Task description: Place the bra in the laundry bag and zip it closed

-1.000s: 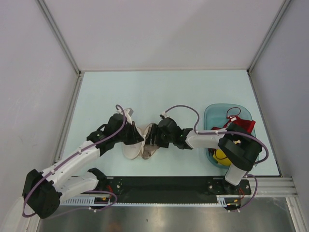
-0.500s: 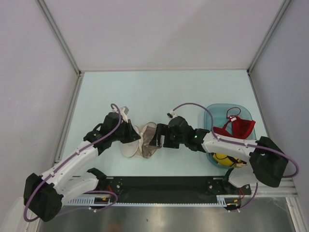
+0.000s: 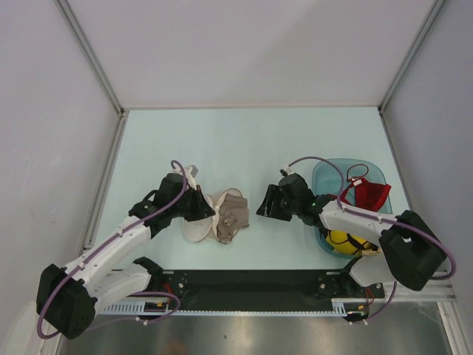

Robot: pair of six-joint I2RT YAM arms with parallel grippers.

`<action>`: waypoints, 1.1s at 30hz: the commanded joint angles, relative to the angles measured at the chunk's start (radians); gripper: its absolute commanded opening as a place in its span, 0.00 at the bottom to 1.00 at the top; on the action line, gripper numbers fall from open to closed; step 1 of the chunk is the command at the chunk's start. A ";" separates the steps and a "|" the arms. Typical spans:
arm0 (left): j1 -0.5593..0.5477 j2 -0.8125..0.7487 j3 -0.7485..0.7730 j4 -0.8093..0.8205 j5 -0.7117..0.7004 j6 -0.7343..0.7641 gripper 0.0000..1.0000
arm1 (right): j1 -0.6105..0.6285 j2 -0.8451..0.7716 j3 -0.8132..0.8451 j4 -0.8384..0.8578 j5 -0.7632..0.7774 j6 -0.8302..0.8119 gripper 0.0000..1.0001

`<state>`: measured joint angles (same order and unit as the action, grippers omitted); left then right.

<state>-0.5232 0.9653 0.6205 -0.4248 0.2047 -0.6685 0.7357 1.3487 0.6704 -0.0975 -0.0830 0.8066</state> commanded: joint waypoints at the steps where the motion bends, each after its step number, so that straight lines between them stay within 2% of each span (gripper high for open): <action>1: 0.006 -0.019 0.025 -0.025 -0.052 0.055 0.25 | -0.004 0.072 0.018 0.082 -0.037 -0.064 0.50; 2: 0.006 -0.042 0.034 -0.043 -0.082 0.072 0.33 | -0.005 0.092 0.021 0.088 -0.044 -0.063 0.46; 4: 0.002 -0.072 0.070 -0.086 -0.140 0.099 0.51 | -0.004 0.104 0.021 0.090 -0.060 -0.052 0.45; 7: -0.041 -0.109 0.128 -0.123 -0.203 0.136 0.59 | -0.009 0.115 0.018 0.127 -0.072 -0.041 0.47; 10: -0.150 -0.094 0.177 -0.115 -0.203 0.127 0.63 | -0.016 0.130 0.020 0.157 -0.106 -0.034 0.47; 11: -0.176 -0.079 0.191 -0.115 -0.246 0.121 0.65 | -0.015 0.135 0.023 0.163 -0.110 -0.035 0.47; 12: -0.204 -0.042 0.220 -0.114 -0.257 0.116 0.72 | -0.016 0.142 0.027 0.168 -0.116 -0.034 0.47; 13: -0.262 -0.024 0.234 -0.109 -0.270 0.112 0.74 | -0.015 0.148 0.029 0.174 -0.119 -0.030 0.47; 17: -0.334 0.079 0.278 -0.091 -0.292 0.087 0.70 | -0.013 0.207 0.054 0.211 -0.136 -0.043 0.43; 19: -0.343 0.113 0.278 -0.066 -0.284 0.075 0.65 | -0.010 0.251 0.083 0.220 -0.159 -0.044 0.34; 22: -0.347 0.147 0.272 -0.057 -0.284 0.075 0.63 | 0.022 0.276 0.116 0.229 -0.162 -0.046 0.33; 27: -0.347 0.177 0.262 -0.066 -0.295 0.083 0.73 | 0.045 0.305 0.166 0.257 -0.194 -0.009 0.33; 33: -0.347 0.223 0.234 -0.023 -0.277 0.107 0.76 | 0.048 0.319 0.166 0.292 -0.242 0.029 0.33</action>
<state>-0.8658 1.1561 0.8627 -0.4973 -0.0681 -0.5758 0.7807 1.6554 0.8104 0.1410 -0.2749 0.8036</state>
